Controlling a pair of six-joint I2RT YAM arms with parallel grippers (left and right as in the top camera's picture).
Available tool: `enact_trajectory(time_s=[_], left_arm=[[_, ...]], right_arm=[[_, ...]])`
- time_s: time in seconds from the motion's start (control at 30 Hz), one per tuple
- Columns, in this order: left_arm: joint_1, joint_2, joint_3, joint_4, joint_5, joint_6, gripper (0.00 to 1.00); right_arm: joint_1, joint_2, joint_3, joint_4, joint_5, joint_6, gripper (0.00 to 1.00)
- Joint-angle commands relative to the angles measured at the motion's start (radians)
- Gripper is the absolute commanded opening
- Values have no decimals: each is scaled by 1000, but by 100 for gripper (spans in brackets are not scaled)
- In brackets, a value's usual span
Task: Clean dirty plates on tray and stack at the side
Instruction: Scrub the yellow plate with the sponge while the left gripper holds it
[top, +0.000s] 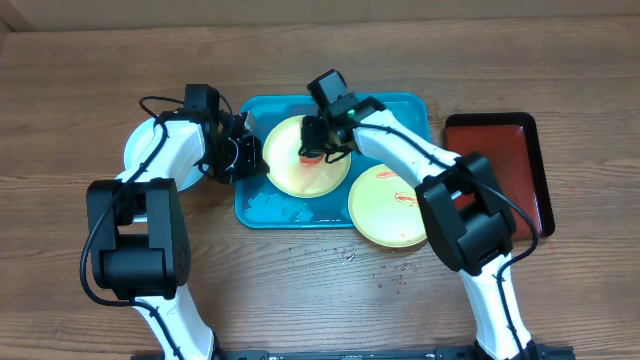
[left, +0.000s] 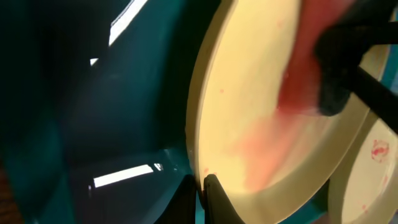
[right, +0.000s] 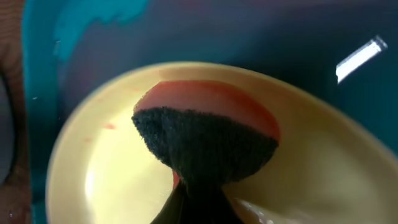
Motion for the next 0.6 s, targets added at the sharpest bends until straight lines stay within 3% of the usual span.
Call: enact_trajectory(time_s=[0.0, 0.3, 0.57], left_arm=[[-11, -9, 7, -5, 95, 53, 4], [-7, -9, 7, 26, 85, 44, 4], [-7, -9, 7, 31, 13, 22, 4]], right_arm=[[62, 27, 6, 19, 11, 4, 4], [121, 27, 6, -97, -47, -33, 4], [46, 27, 68, -309, -35, -85, 4]])
